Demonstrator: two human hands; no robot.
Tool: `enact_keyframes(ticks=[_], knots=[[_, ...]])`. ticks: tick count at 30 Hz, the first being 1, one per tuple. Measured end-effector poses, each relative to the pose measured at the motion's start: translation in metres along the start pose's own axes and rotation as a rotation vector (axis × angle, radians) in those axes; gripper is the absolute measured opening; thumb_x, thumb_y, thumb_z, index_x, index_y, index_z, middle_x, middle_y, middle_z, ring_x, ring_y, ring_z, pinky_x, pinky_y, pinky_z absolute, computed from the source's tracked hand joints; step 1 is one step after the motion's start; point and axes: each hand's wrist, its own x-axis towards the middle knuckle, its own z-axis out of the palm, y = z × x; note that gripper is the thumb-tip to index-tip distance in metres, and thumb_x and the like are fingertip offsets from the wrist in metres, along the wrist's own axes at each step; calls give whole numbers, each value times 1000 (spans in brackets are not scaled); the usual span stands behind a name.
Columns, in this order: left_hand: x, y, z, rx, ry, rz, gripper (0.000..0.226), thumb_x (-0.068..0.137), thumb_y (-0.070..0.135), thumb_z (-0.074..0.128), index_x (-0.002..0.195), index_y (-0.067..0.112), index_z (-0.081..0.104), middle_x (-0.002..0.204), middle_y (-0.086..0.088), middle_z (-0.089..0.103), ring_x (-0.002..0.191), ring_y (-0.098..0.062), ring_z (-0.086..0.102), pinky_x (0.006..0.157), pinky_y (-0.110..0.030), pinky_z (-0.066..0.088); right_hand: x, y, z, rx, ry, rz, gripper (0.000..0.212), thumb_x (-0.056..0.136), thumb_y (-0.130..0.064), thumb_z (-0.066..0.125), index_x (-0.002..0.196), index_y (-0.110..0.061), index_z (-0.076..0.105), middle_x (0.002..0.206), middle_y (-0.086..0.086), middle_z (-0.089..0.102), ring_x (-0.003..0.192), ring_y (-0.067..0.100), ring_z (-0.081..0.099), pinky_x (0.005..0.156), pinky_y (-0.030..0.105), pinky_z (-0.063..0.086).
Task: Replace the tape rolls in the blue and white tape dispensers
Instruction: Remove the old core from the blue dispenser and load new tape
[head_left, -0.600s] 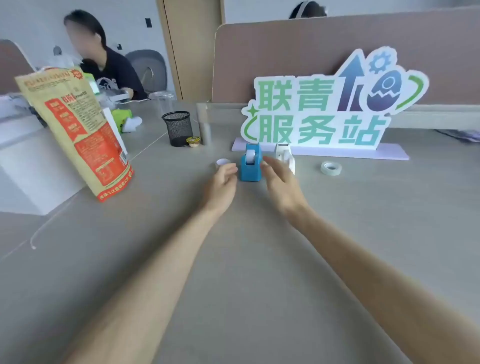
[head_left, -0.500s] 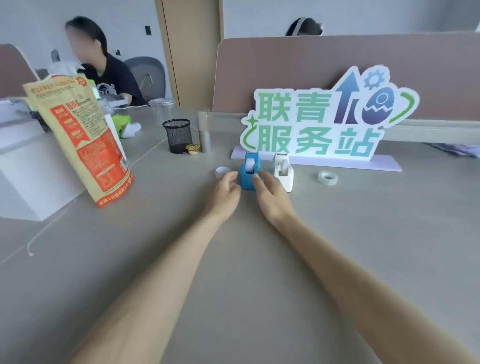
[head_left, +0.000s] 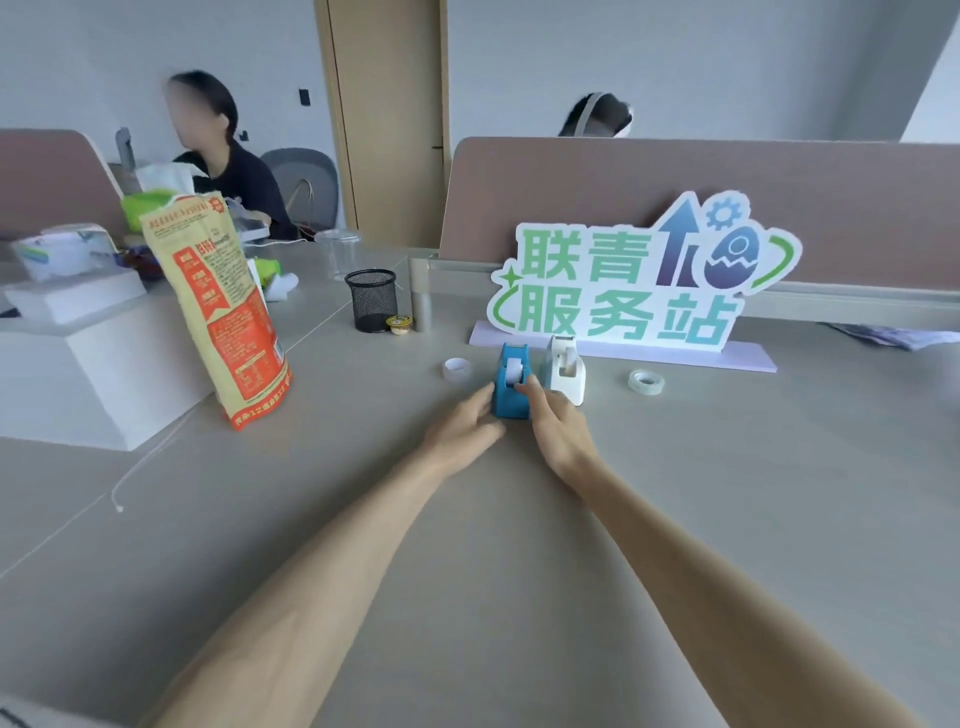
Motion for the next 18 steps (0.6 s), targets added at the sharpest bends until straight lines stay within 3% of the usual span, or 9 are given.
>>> enact_keyframes(ticks=[2,5,8,10,14,18], knots=[[-23,6,2,-18,-43,9,71,76,9,45,121,64,45,124,41,55,126,10,47,113,-34,35,-18,5,-9,-42,-23,-8,56,100,-51,24,116,-15,64,121,6,58,103,17,47,87,28,30],[-53,4,7,14,-82,10,76,74,14,49,128,66,38,137,38,45,133,11,38,117,-36,29,-42,12,-18,-76,-59,-38,54,99,-53,23,116,-24,65,120,0,57,109,19,51,88,29,31],[-85,10,17,40,-112,2,81,80,13,54,149,40,23,149,24,37,138,5,33,119,-34,26,-65,17,-25,-94,-57,-75,49,99,-54,24,114,-33,65,122,2,59,113,22,54,98,34,37],[-103,15,22,52,-90,5,82,88,12,56,153,31,11,152,13,37,140,0,34,118,-32,27,-77,18,-30,-96,-62,-87,41,97,-54,28,108,-40,65,118,2,60,111,21,56,100,35,39],[-117,16,23,44,-22,32,80,90,23,57,152,35,8,143,12,52,131,-3,47,111,-32,37,-90,24,-35,-78,19,-114,22,93,-41,55,99,-22,63,115,3,54,91,4,61,72,15,42],[-108,13,20,83,144,50,67,93,22,53,150,28,18,125,15,65,119,-6,55,98,-26,40,-85,24,-31,-70,110,-146,47,81,-40,72,114,-16,49,121,3,52,104,16,59,81,24,44]])
